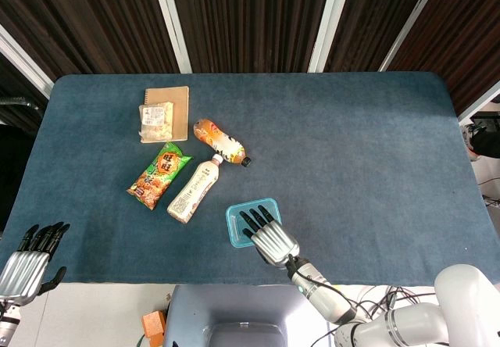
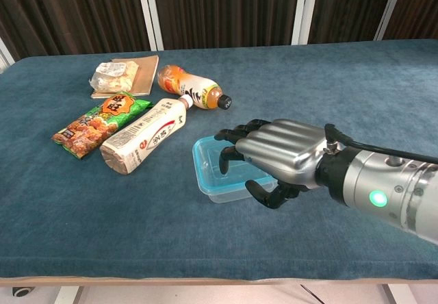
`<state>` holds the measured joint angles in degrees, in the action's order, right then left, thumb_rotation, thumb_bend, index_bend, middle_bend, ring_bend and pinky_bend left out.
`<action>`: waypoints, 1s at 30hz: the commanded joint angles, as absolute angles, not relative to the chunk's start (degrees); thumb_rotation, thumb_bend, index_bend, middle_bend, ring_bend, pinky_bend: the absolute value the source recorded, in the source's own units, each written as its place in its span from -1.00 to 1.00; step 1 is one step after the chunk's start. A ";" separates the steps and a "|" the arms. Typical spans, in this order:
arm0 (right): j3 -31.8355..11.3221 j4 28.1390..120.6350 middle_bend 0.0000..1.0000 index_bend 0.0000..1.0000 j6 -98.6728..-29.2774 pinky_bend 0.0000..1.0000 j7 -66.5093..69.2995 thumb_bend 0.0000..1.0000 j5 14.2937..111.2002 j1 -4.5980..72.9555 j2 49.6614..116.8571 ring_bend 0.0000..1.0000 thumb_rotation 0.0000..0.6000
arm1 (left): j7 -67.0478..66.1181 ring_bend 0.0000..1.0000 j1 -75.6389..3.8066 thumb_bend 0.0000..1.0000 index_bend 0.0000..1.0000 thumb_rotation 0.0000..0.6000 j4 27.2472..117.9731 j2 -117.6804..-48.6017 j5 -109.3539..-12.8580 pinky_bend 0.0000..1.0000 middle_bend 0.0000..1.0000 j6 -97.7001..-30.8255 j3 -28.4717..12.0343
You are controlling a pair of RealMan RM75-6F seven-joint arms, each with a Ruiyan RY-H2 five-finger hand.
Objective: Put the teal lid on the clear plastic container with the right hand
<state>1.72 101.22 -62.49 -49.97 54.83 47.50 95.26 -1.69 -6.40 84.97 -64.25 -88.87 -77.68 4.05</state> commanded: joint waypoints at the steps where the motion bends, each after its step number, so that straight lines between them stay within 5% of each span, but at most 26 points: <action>1: 1.77 101.14 -1.00 -0.35 -62.34 -1.00 -50.08 0.17 54.96 47.41 95.30 -1.00 1.00 | -1.57 -0.83 -6.40 -0.27 -1.00 1.00 84.92 -64.21 -88.84 -1.00 -0.85 -77.68 4.01; 14: 0.88 101.44 -1.00 -0.37 -63.70 -1.00 -49.63 0.17 57.89 46.65 94.79 -1.00 1.00 | -1.40 -0.83 -6.29 -0.27 -1.00 1.00 84.99 -64.03 -89.00 -1.00 -0.85 -78.05 3.99; 19: 1.20 105.96 -1.00 -0.63 -69.47 -1.00 -46.65 0.12 66.55 43.97 90.24 -1.00 1.00 | 0.94 -0.83 -5.82 -0.27 -1.00 1.00 84.75 -63.85 -89.25 -1.00 -0.86 -79.70 3.55; 25: 8.87 113.03 -1.00 -0.94 -81.13 -1.00 -42.32 -0.35 78.59 34.92 77.20 -1.00 1.00 | 6.02 -0.83 -4.39 -0.27 -1.00 1.00 83.65 -63.66 -90.68 -1.00 -0.87 -84.01 3.13; 30: 15.98 108.16 -1.00 -1.00 -96.03 -1.00 -28.82 -0.40 86.76 22.00 67.91 -1.00 1.00 | 8.87 -0.84 -2.13 -0.28 -1.00 1.00 80.13 -66.15 -90.74 -1.00 -0.87 -89.15 2.14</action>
